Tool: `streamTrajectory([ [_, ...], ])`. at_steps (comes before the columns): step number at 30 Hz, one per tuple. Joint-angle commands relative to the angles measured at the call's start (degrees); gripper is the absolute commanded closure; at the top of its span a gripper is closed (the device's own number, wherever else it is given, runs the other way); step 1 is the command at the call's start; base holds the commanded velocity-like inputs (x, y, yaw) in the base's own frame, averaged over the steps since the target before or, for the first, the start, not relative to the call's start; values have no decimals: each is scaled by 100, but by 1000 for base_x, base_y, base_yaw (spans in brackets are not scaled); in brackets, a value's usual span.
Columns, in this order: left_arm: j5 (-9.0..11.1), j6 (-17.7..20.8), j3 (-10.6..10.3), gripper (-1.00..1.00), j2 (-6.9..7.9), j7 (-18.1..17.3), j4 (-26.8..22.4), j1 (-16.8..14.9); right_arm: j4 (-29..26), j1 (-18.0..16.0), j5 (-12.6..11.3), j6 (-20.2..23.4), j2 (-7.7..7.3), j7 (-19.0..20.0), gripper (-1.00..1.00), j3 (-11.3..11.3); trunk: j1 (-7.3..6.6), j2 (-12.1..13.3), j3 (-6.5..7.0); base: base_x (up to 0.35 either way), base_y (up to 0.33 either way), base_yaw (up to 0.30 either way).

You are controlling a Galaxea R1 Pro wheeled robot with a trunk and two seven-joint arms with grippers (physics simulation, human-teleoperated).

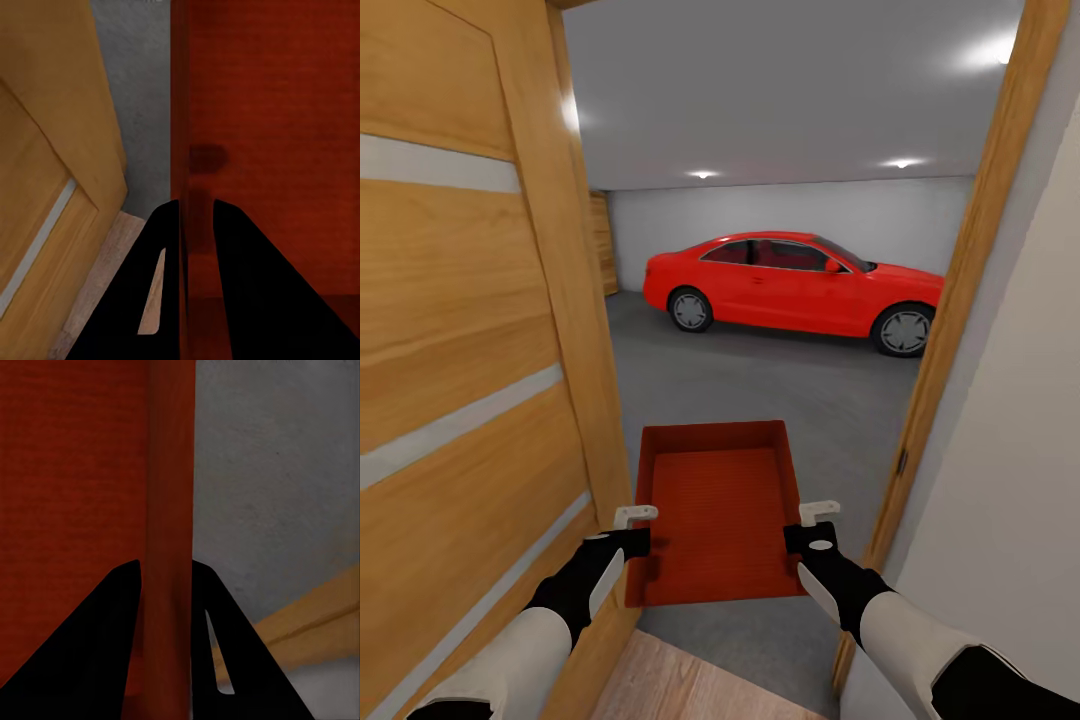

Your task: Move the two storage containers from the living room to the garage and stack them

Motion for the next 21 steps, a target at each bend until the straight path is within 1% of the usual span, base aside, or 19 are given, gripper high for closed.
streamTrajectory([
  [1, 115, 24, -182, 100, -1, 56, -11, 2, 5, -8, -47, 43, -4, -58, 100, 70, 3, -8, -6, 30, 47, -40],
  [5, 114, 18, -182, 100, -1, 55, -11, 2, 6, -8, -47, 43, -4, -62, 100, 70, 3, -8, -6, 11, 18, -145],
  [14, 115, 24, -182, 100, -1, 55, -11, 2, 7, -8, -47, 43, -4, -58, 100, 70, 3, -8, -6, 1, 1, -210],
  [16, 115, 29, -182, 100, -1, 54, -11, 2, 5, -8, -47, 43, -4, -58, 100, 70, 3, -8, -6, 12, 24, -85],
  [21, 115, 31, -182, 100, -1, 54, -11, 2, 7, -8, -45, 43, -4, -58, 100, 70, 3, -8, -6, 121, 232, -14],
])
